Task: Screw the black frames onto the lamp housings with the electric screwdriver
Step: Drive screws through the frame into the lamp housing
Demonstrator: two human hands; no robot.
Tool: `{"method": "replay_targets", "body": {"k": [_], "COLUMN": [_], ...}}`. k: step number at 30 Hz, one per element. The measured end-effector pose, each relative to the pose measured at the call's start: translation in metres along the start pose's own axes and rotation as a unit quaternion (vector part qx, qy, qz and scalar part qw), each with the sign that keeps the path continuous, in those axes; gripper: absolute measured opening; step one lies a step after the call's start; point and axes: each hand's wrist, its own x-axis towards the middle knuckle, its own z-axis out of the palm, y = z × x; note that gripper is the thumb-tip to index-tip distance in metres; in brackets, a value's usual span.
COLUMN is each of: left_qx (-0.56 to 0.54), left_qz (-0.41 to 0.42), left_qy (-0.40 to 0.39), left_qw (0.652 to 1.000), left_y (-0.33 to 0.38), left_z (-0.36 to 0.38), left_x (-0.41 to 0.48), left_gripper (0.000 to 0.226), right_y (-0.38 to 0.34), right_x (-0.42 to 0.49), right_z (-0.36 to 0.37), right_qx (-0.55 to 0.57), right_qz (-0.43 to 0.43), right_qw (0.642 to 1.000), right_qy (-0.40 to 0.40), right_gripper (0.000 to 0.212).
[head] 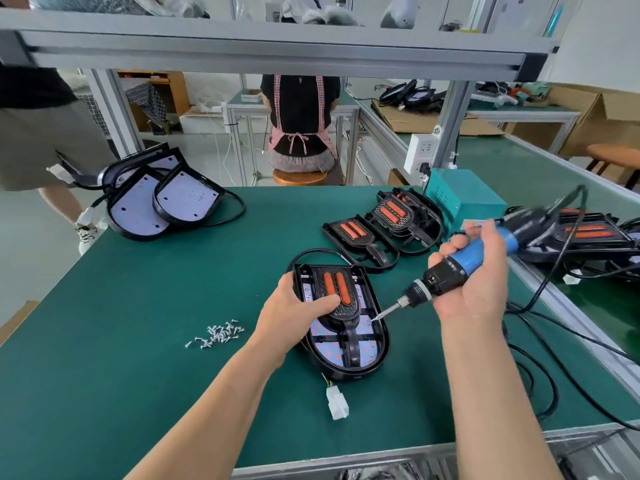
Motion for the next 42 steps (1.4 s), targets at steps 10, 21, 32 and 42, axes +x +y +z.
{"method": "replay_targets", "body": {"k": [10, 21, 32, 42], "left_qx": [-0.021, -0.03, -0.043, -0.048], "left_qz": [0.0, 0.002, 0.003, 0.005], "left_qy": [0.004, 0.003, 0.0, -0.001], "left_qw": [1.0, 1.0, 0.999, 0.999], "left_y": [-0.003, -0.005, -0.006, -0.005], "left_z": [0.001, 0.003, 0.003, 0.004], "left_x": [0.002, 0.004, 0.004, 0.003], "left_gripper": [0.072, 0.085, 0.088, 0.091], "right_y": [0.004, 0.011, 0.022, 0.024], "right_x": [-0.021, -0.023, -0.021, -0.026], "right_z": [0.046, 0.05, 0.047, 0.05], "right_qx": [-0.212, -0.245, -0.26, -0.273], "right_qz": [-0.055, -0.055, -0.04, -0.049], "right_qw": [0.97, 0.961, 0.955, 0.945], "right_qy": [-0.11, -0.117, -0.14, -0.173], "right_gripper": [0.017, 0.016, 0.018, 0.013]}}
